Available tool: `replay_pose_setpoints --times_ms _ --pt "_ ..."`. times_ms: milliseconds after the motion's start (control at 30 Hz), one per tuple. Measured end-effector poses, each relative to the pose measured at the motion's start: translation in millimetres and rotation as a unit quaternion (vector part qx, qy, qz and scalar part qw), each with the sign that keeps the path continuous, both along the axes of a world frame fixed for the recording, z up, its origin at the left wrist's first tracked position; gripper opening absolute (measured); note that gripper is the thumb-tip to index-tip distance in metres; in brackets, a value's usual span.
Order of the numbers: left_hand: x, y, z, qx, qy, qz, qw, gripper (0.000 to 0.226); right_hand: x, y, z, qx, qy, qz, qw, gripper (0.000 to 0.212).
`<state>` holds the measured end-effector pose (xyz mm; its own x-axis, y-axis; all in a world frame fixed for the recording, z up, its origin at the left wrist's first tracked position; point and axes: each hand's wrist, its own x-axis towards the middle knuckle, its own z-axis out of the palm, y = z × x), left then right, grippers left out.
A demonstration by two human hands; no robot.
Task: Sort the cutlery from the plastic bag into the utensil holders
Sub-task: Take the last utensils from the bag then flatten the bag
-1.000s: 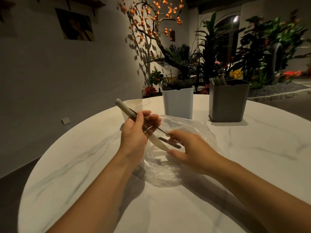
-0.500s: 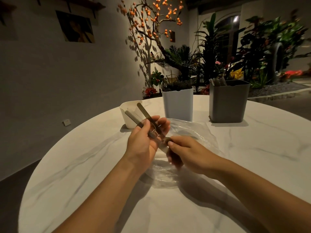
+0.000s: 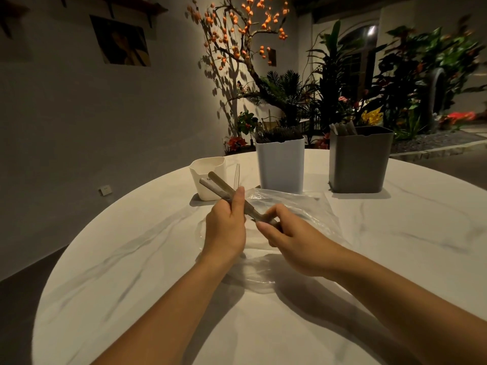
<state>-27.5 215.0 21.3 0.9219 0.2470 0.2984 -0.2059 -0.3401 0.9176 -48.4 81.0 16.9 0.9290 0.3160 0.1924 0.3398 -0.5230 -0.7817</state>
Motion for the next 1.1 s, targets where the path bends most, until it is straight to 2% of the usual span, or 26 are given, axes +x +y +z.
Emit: replay_pose_setpoints --times_ms 100,167,300,433,600,700,800,1000,1100 --pt "-2 4 1 -0.032 0.006 -0.048 0.998 0.055 0 -1 1 0.006 -0.023 -0.012 1.000 0.008" --pt "-3 5 1 -0.064 0.006 -0.077 0.995 0.055 1 -4 4 0.050 -0.033 -0.040 0.997 0.010" --pt "-5 3 3 -0.066 -0.004 -0.070 0.995 0.052 4 -10 10 0.136 -0.043 -0.087 0.986 0.015" --pt "-6 2 8 -0.087 0.023 -0.082 0.993 0.063 8 -10 8 0.150 -0.009 -0.094 0.984 0.014" --pt "-1 5 3 -0.078 0.051 -0.062 0.994 0.042 9 -12 9 0.166 0.002 -0.103 0.981 0.008" --pt "-1 4 2 -0.036 0.012 -0.047 0.998 0.023 8 -13 10 0.218 0.000 -0.116 0.969 0.006" --pt "-3 6 3 -0.069 -0.034 -0.036 0.996 0.008 6 -14 13 0.263 -0.031 -0.127 0.956 0.004" --pt "0 9 7 -0.154 -0.048 -0.022 0.987 0.008 3 -13 17 0.297 -0.096 -0.127 0.942 0.013" --pt "2 10 9 -0.081 -0.101 0.009 0.992 0.011 7 -13 22 0.289 -0.128 -0.144 0.938 0.010"
